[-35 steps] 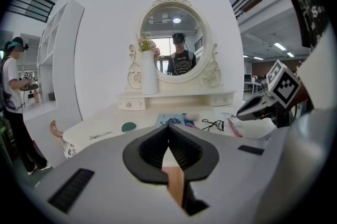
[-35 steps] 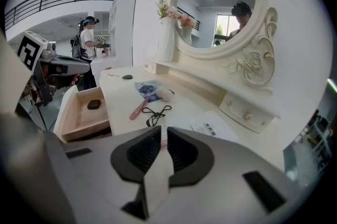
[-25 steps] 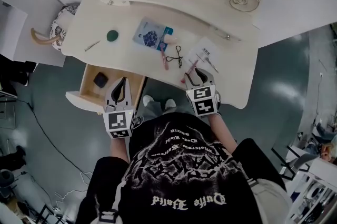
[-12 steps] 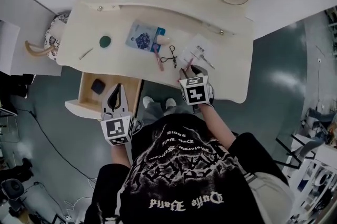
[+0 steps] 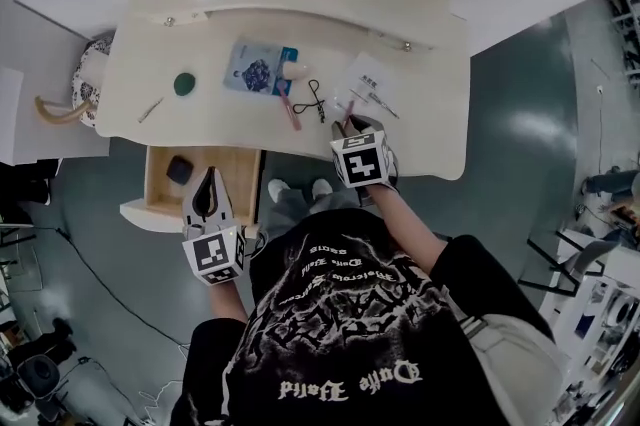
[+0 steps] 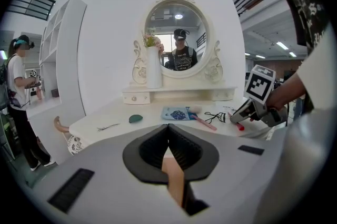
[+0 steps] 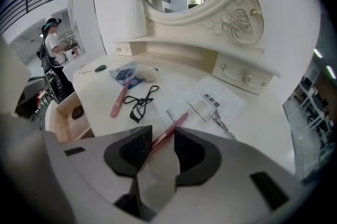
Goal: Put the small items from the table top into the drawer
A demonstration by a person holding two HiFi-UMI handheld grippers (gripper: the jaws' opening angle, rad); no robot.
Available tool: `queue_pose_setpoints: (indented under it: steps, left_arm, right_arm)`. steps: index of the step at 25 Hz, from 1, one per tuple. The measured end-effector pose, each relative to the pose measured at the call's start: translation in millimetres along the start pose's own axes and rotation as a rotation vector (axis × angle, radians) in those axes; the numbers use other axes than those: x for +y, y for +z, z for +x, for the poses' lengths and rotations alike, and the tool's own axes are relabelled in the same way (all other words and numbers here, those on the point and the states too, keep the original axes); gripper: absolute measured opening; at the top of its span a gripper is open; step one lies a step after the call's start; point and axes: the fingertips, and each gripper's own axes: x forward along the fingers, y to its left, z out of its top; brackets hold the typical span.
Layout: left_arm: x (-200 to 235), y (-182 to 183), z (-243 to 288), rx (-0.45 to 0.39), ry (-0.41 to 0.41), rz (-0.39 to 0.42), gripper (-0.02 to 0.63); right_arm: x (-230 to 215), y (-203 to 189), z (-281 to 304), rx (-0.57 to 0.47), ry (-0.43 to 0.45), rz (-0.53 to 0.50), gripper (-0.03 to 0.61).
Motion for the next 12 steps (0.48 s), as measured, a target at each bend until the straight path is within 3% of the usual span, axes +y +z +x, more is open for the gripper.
queue_pose_setpoints:
  steps: [12]
  left_arm:
    - [-0.2,1.8,3.6,-0.004,-0.015,-0.006,0.015]
  right_arm:
    - [-1.9,-6.8,-1.2,0.032,-0.002,0.013,0.071]
